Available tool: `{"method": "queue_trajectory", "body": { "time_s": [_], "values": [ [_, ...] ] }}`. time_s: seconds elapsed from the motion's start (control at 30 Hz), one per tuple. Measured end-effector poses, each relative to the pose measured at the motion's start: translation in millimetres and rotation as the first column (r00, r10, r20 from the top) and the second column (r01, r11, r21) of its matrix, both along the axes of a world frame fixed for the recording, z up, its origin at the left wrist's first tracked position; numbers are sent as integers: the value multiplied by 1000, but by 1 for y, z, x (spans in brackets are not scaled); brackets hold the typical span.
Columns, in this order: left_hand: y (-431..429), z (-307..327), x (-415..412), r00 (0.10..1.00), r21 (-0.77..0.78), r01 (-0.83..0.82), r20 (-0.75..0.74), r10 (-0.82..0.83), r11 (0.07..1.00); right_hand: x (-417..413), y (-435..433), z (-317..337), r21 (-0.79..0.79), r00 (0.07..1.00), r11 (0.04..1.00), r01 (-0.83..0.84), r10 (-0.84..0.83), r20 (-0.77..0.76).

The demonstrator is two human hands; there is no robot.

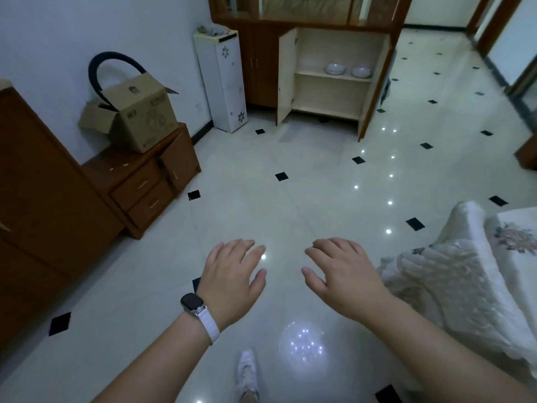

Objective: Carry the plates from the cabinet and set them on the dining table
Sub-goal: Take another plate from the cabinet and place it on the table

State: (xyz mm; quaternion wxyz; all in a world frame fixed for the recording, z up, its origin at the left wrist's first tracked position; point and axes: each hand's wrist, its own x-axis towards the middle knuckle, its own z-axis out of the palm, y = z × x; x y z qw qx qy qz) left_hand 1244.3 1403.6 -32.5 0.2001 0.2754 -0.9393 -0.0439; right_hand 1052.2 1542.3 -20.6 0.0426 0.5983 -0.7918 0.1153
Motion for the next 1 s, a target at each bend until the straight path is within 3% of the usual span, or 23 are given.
{"method": "queue_trajectory", "body": {
  "time_s": [0.3, 0.6, 1.0],
  "values": [
    [-156, 7, -15, 995, 34, 68, -71, -65, 997, -9, -139, 29, -23, 994, 996, 81, -82, -68],
    [-245, 8, -41, 994, 28, 85, -66, -83, 996, -32, -224, 31, -25, 992, 996, 91, -93, -84],
    [-364, -5, -151, 998, 32, 50, 36, -51, 998, -151, -355, -3, -8, 998, 998, 57, -57, -31]
  ]
}}
